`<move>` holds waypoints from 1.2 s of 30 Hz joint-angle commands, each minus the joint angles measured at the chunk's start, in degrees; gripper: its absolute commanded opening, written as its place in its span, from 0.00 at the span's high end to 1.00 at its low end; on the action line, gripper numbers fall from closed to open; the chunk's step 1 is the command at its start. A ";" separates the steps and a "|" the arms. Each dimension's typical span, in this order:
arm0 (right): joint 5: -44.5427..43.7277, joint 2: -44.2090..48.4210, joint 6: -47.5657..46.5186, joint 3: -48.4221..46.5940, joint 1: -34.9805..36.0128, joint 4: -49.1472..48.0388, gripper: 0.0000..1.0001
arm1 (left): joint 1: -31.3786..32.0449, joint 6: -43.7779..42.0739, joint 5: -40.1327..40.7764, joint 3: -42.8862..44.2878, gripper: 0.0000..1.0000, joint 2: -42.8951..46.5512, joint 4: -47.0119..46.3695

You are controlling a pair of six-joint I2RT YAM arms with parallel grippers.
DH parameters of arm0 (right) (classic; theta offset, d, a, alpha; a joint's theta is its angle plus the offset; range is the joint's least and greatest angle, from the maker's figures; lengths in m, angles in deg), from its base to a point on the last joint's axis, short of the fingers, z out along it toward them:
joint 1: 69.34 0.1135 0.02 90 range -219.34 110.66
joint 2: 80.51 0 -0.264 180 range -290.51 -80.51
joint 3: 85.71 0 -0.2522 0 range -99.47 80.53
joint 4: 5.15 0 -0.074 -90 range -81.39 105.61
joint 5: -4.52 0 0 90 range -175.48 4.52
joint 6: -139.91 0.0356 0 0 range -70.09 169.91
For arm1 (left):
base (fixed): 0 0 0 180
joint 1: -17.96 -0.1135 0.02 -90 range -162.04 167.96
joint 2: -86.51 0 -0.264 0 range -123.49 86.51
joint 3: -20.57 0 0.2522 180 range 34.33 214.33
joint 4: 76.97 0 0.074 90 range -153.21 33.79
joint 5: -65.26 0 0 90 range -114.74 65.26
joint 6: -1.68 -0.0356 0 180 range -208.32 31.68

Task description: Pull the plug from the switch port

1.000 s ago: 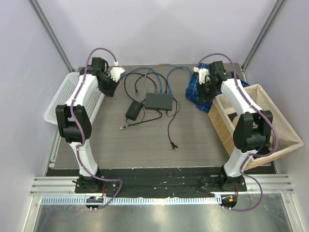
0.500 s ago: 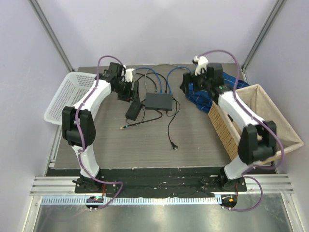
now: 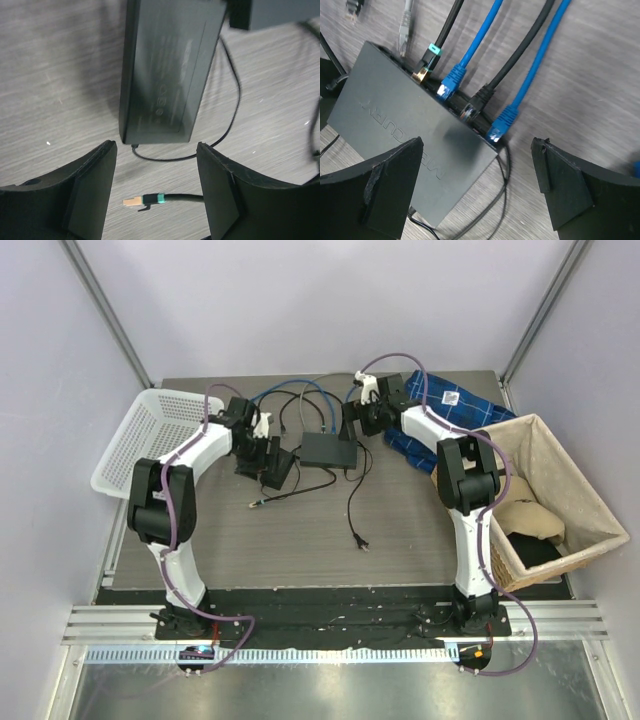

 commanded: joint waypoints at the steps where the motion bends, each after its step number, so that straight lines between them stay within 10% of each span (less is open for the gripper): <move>1: 0.20 1.29 1.32 -3.16 0.34 -2.53 0.00 | 0.17 -4.13 -1.28 -2.28 0.30 5.46 -4.10; 17: 0.47 0.85 0.62 3.43 2.80 -4.38 0.01 | 0.52 -6.41 -6.91 2.81 0.31 1.86 -1.20; 28: -5.40 5.77 1.67 7.39 2.89 -4.82 0.01 | 0.52 -2.55 -15.36 41.37 0.31 -20.80 4.06; 36: -2.79 12.36 -2.37 13.89 3.06 -3.33 0.00 | 0.61 -0.97 -18.16 48.07 0.30 -30.65 -0.94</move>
